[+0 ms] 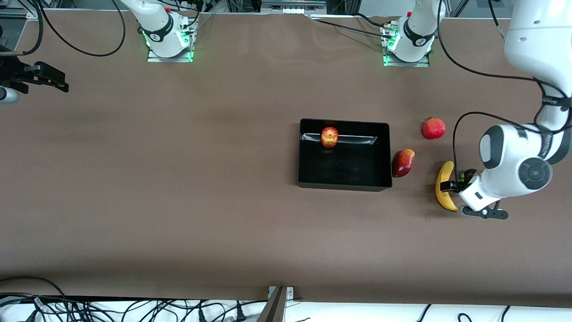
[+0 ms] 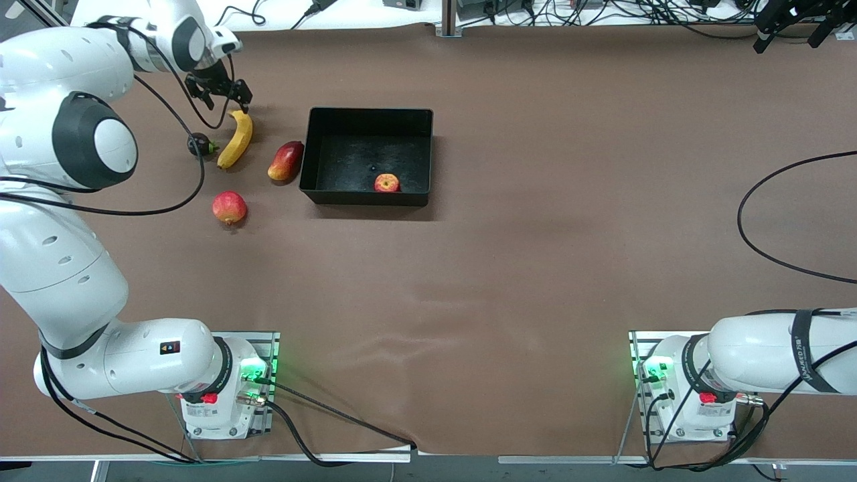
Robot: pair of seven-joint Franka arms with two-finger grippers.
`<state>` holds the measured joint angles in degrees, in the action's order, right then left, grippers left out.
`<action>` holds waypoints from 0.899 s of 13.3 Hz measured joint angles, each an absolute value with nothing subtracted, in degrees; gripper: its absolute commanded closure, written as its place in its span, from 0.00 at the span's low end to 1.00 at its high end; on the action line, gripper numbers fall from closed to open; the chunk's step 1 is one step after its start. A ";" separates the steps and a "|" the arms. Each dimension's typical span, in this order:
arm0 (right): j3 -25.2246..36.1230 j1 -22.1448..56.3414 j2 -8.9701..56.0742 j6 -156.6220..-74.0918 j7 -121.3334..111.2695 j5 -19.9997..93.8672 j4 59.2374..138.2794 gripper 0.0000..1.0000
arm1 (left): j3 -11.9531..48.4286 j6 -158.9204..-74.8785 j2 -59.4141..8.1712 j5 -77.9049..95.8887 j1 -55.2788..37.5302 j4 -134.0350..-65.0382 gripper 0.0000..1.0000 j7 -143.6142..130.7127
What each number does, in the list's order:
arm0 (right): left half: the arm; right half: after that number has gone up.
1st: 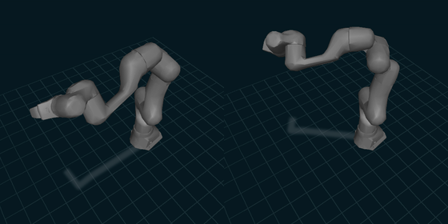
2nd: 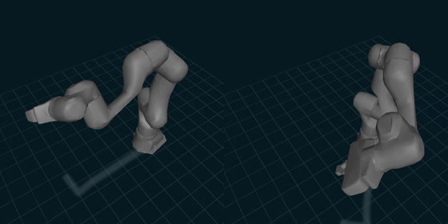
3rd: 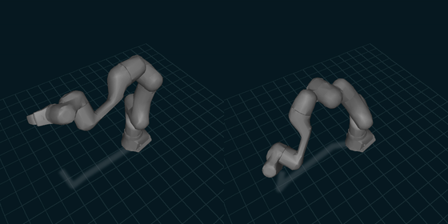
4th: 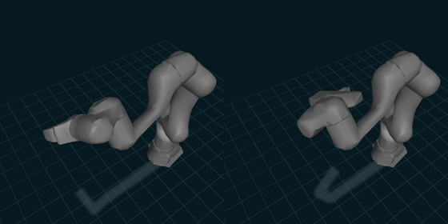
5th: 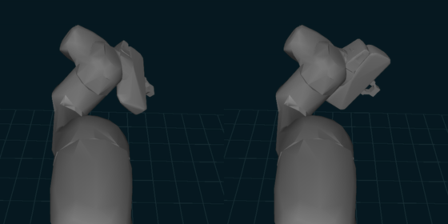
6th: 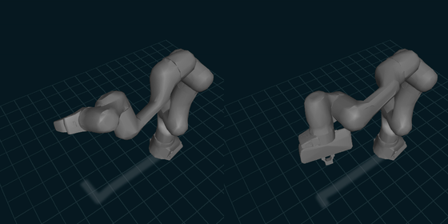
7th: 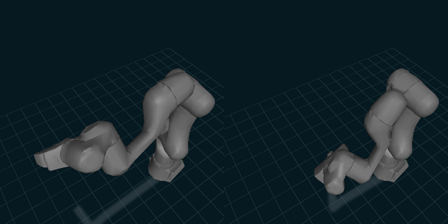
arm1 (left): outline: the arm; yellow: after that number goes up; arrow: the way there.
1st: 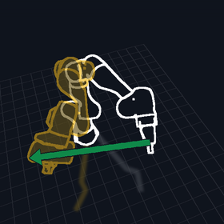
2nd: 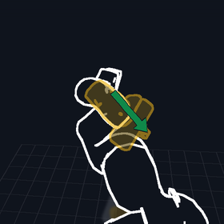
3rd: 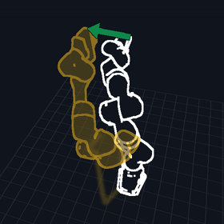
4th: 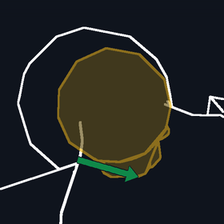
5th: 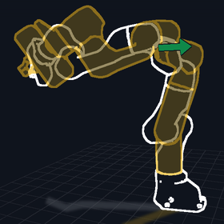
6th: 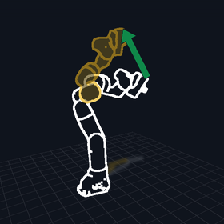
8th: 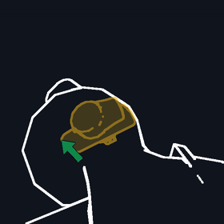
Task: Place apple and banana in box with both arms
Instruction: 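Grasp the yellow banana with the left gripper and lift it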
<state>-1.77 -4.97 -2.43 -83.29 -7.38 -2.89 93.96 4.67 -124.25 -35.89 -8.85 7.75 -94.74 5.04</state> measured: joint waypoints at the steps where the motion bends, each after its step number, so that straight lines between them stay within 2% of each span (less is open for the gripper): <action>1: -1.77 -4.97 -2.43 -83.29 -7.38 -2.89 93.97 0.00 | 4.68 -125.11 -36.71 -9.21 7.59 -94.75 0.00 5.04; 7: -1.77 -4.97 -2.43 -83.29 -7.38 -2.89 93.96 0.00 | 4.61 -127.52 -39.54 -10.24 7.54 -94.88 0.00 4.71; 12: -1.77 -4.97 -2.43 -83.29 -7.38 -2.89 93.96 0.00 | 4.56 -133.05 -41.30 -10.24 7.71 -98.09 0.00 1.99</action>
<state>-1.77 -4.97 -2.43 -83.29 -7.38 -2.89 93.96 4.56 -133.05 -41.30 -10.24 7.71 -98.09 1.99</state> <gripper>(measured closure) 0.000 0.000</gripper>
